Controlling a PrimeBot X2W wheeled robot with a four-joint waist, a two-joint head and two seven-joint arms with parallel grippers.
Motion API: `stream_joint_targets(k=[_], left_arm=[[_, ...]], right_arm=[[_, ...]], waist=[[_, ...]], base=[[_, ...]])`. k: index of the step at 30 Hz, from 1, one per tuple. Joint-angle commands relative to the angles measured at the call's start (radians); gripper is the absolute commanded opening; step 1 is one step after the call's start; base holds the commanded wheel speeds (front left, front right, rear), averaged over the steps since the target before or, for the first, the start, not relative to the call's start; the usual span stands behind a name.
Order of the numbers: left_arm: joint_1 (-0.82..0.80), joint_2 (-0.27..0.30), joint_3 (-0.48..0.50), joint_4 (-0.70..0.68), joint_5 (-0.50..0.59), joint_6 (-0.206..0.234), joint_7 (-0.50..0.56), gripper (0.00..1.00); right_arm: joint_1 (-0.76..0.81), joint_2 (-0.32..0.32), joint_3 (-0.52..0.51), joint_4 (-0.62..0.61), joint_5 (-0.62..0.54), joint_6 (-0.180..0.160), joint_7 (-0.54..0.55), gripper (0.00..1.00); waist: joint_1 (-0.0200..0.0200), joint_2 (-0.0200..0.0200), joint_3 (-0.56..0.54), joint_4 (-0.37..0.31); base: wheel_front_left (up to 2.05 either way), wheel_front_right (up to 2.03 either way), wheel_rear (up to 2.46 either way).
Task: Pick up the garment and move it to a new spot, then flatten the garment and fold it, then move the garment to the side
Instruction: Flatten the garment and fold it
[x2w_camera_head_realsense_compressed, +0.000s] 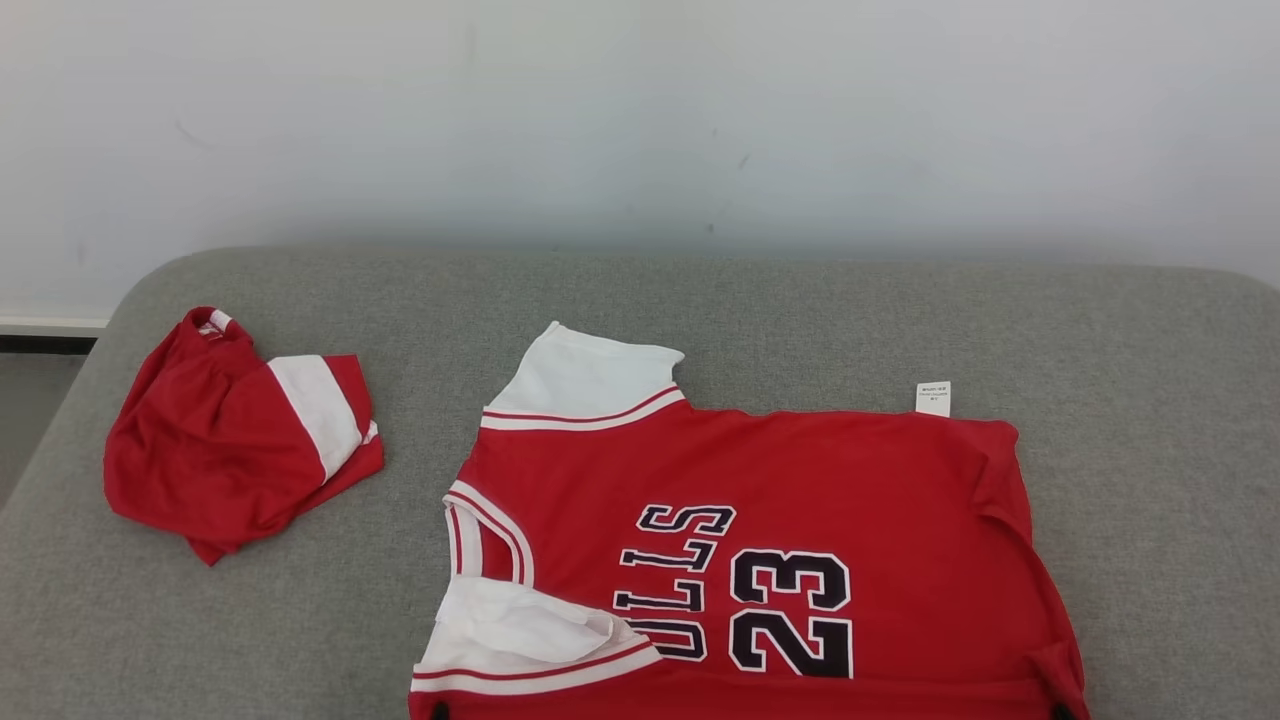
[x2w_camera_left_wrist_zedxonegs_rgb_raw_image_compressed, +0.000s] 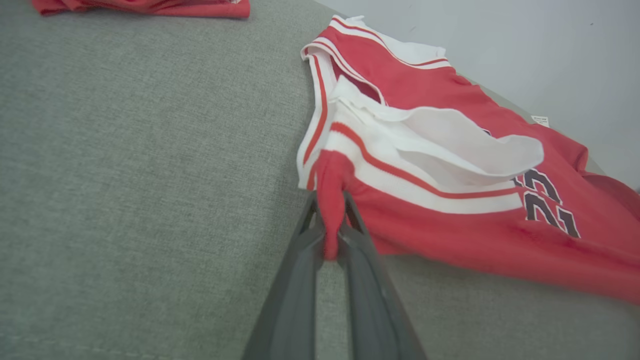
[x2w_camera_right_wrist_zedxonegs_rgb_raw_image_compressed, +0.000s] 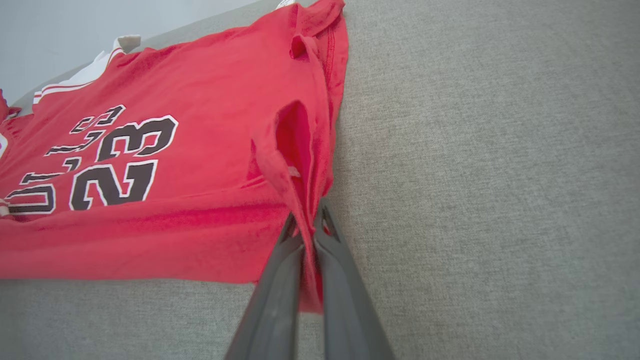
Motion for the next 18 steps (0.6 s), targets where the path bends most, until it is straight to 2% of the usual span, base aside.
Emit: stream_joint_targets(k=[1, 2, 10, 18], left_arm=[[0.009, -0.001, 0.002, -0.008, -0.012, 0.007, -0.002, 0.45], [0.01, -0.002, 0.0, -0.01, -0.009, 0.01, -0.002, 1.0], [-0.015, -0.004, 0.024, -0.035, 0.004, 0.027, -0.005, 1.0], [-0.05, -0.009, 0.157, -0.204, 0.068, 0.052, -0.004, 1.0]], right_arm=[[0.013, 0.01, -0.019, -0.019, -0.02, -0.003, 0.011, 0.29], [0.017, 0.02, -0.03, -0.031, -0.025, -0.003, 0.015, 1.0], [-0.001, 0.067, -0.061, -0.089, -0.077, -0.003, 0.012, 1.0], [-0.057, 0.093, -0.053, -0.168, -0.135, -0.003, -0.091, 1.0]], waist=[[0.0002, 0.0, -0.002, -0.002], [0.0002, 0.0, -0.003, -0.004], [0.0002, 0.0, -0.007, -0.028], [0.0002, 0.0, -0.01, -0.05]], base=[[0.0, 0.0, 0.0], [0.0, 0.0, 0.0], [0.0, 0.0, 0.0], [0.0, 0.0, 0.0]])
